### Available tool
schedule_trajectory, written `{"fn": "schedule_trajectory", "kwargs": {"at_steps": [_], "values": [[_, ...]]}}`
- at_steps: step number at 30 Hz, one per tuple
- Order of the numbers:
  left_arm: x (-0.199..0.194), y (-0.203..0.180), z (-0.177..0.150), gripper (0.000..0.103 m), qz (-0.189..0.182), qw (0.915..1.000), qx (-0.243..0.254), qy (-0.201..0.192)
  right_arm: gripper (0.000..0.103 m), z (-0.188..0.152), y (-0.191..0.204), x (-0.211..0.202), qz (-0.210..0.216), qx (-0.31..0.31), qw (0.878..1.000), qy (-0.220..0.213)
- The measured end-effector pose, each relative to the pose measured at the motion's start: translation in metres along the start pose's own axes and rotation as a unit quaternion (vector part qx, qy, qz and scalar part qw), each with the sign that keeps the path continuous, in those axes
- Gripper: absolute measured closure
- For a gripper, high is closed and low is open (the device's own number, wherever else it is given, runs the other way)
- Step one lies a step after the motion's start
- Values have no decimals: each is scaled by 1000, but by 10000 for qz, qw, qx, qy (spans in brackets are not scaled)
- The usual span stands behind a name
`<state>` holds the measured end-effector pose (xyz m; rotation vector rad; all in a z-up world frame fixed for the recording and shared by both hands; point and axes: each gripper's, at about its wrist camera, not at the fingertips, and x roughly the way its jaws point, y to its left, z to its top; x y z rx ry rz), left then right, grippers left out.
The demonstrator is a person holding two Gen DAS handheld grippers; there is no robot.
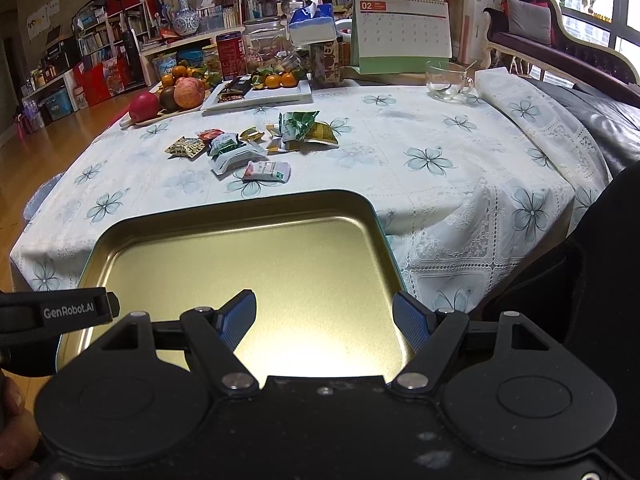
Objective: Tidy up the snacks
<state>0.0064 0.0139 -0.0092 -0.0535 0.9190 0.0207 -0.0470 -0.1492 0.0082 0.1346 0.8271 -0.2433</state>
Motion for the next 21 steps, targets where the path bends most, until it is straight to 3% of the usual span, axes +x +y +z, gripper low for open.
{"fn": "schedule_trajectory", "kwargs": {"at_steps": [21], "values": [[1, -5, -2, 41, 22, 9999, 133, -17, 24, -1, 3, 1, 44, -89, 9999, 27]]}}
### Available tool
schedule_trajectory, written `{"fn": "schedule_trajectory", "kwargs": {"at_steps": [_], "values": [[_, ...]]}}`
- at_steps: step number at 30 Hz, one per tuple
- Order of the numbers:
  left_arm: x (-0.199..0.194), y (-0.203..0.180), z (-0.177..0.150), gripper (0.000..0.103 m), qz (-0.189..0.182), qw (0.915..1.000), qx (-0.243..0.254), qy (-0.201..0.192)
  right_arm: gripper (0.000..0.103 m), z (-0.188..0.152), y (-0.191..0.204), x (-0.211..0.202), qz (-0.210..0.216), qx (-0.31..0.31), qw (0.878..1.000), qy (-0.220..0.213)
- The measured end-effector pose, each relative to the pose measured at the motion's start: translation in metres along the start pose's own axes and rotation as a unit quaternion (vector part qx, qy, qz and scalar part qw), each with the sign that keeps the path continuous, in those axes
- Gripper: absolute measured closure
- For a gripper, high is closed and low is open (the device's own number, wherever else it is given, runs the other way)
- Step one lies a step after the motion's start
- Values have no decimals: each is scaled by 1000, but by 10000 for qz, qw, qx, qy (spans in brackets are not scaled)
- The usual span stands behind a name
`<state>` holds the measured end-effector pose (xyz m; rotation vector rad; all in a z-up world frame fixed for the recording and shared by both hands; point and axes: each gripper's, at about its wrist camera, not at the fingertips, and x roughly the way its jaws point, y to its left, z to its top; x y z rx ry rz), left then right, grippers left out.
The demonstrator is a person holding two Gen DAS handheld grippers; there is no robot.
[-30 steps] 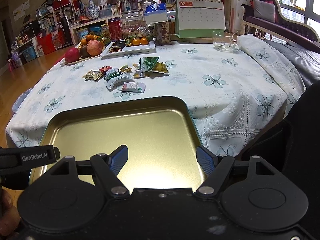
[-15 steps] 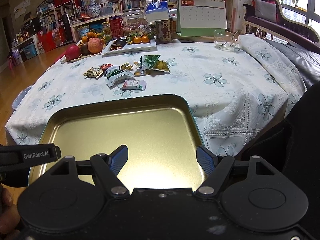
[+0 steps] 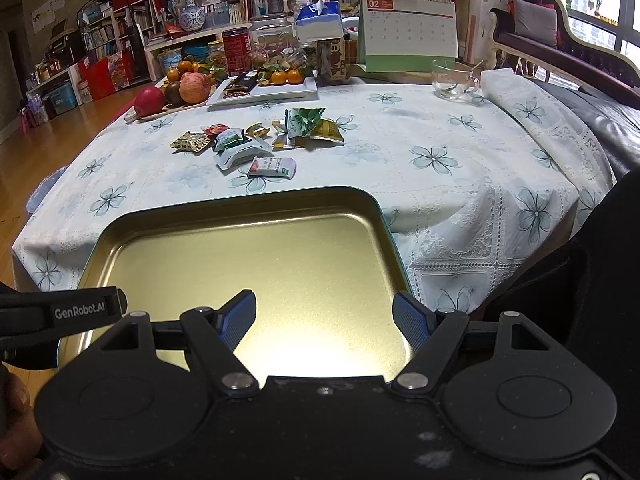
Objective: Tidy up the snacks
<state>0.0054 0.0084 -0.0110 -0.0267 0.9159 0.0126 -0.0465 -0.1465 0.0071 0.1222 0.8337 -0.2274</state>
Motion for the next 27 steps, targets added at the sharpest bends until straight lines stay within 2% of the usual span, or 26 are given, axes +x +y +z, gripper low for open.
{"fn": "schedule_trajectory", "kwargs": {"at_steps": [27], "values": [[2, 0, -1, 41, 18, 10000, 53, 67, 24, -1, 1, 0, 36, -101, 9999, 75]]}}
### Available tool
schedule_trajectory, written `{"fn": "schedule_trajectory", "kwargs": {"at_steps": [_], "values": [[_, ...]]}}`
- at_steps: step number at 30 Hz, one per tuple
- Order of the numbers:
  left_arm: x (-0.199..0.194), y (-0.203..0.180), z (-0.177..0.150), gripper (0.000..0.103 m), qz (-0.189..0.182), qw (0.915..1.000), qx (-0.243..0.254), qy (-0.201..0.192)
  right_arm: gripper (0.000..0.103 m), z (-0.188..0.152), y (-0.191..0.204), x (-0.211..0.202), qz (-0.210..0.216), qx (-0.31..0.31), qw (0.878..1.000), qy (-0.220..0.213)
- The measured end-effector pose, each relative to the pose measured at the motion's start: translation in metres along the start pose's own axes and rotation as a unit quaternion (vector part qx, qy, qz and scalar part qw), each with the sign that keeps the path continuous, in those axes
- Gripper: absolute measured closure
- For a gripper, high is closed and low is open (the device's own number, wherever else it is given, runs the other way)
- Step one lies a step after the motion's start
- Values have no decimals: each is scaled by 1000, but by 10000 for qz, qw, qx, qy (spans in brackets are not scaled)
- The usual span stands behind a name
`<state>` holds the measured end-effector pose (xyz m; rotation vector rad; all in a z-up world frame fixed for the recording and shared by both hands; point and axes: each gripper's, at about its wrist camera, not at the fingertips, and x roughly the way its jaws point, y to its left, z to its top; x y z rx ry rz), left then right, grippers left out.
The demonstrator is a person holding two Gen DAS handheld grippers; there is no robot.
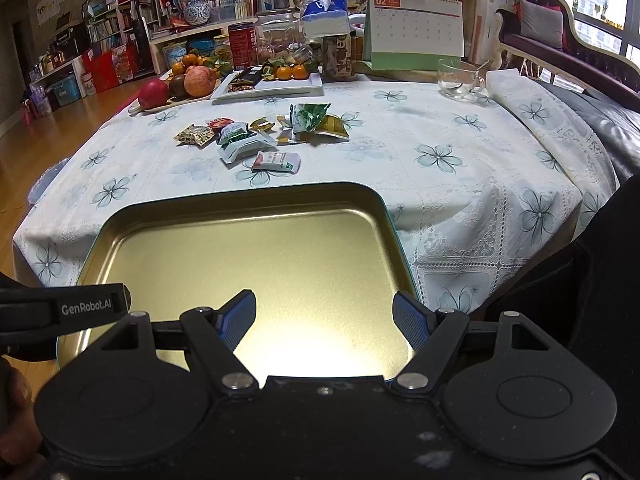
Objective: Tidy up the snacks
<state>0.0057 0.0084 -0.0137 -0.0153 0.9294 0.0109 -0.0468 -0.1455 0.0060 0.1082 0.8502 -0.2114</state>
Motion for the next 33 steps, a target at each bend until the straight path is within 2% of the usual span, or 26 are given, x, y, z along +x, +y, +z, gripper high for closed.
{"fn": "schedule_trajectory", "kwargs": {"at_steps": [9, 12, 16, 20, 26, 33], "values": [[1, -2, 1, 41, 28, 9999, 85, 102, 25, 2, 3, 2, 193, -243, 9991, 286], [0, -3, 5, 41, 35, 9996, 156, 213, 24, 6, 4, 5, 67, -321, 9988, 357], [0, 0, 13, 41, 144, 9994, 110, 292, 24, 12, 8, 16, -238, -651, 9941, 836], [7, 7, 24, 41, 108, 9983, -109, 565, 24, 22, 5, 24, 51, -667, 9890, 1321], [23, 11, 52, 41, 178, 9950, -114, 977, 24, 50, 15, 27, 76, -728, 9834, 1660], [39, 5, 101, 41, 279, 9945, 222, 989, 24, 111, 29, 46, 150, -998, 9726, 2095]]}}
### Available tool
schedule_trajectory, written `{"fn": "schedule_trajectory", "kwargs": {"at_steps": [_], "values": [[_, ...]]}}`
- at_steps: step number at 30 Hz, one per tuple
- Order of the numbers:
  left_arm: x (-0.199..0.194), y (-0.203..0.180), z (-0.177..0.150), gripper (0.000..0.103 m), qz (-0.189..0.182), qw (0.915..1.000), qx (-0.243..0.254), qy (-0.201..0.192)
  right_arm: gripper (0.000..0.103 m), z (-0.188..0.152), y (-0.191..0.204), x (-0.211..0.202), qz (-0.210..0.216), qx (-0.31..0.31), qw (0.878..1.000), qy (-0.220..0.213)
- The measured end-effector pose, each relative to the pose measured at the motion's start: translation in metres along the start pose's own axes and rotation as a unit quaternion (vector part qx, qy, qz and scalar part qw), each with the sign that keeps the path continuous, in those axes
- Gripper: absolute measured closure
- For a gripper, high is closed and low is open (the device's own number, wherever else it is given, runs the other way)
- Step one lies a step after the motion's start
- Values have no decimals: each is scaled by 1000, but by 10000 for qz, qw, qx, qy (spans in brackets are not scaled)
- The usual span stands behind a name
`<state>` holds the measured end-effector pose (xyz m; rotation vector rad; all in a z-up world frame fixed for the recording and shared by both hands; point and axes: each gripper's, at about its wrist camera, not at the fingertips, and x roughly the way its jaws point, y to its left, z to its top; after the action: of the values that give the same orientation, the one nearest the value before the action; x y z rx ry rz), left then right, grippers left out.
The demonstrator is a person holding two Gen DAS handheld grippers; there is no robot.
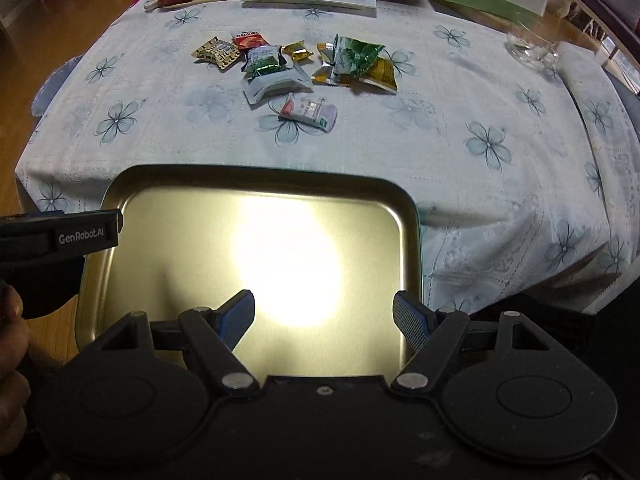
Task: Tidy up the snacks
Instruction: 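Move both tools forward over the pile of wrapped snacks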
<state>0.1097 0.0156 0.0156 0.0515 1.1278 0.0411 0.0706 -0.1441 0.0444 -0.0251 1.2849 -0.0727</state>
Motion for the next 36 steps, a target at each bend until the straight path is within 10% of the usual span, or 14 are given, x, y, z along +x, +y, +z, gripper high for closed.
{"fn": "schedule_trajectory", "kwargs": {"at_steps": [14, 36], "values": [[28, -9, 99, 41, -121, 9996, 198, -176, 25, 135, -48, 51, -368, 1036, 9934, 333], [112, -20, 190, 43, -165, 9992, -28, 366, 25, 212, -77, 149, 143, 1989, 9787, 486]]}}
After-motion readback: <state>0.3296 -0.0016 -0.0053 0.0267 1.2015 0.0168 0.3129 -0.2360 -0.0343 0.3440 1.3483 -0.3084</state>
